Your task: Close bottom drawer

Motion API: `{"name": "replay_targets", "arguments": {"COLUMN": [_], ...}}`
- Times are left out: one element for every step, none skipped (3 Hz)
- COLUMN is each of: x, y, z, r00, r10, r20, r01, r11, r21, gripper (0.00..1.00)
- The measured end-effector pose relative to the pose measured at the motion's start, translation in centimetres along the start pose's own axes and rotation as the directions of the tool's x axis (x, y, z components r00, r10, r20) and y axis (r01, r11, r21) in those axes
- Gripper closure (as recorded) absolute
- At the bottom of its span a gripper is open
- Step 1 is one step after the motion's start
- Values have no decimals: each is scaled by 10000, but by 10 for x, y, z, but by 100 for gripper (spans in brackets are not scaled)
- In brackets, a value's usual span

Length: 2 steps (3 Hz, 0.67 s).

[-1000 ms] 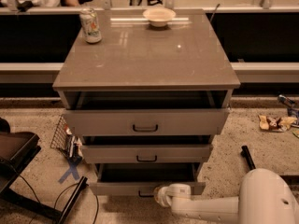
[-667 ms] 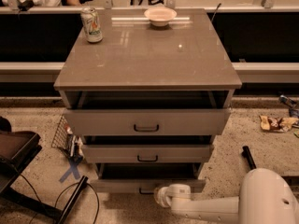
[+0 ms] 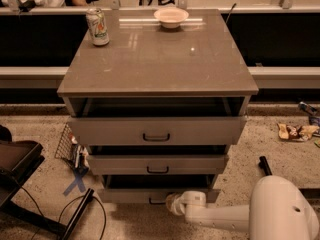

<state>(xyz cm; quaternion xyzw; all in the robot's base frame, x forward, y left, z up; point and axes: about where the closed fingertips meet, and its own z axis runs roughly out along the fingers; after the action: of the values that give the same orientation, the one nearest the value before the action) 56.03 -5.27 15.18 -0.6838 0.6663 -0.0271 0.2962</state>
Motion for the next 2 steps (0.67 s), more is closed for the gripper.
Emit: {"name": "replay_targets", "arguments": {"x": [9,9], "y": [-20,-19], "z": [7,6], "r00": [9997,9997], "r10": [155,157], "r20": [165,166], "r01": [-157,-159], "r11": [9998,9998], "r21": [102,101], "gripper": [100,100]}}
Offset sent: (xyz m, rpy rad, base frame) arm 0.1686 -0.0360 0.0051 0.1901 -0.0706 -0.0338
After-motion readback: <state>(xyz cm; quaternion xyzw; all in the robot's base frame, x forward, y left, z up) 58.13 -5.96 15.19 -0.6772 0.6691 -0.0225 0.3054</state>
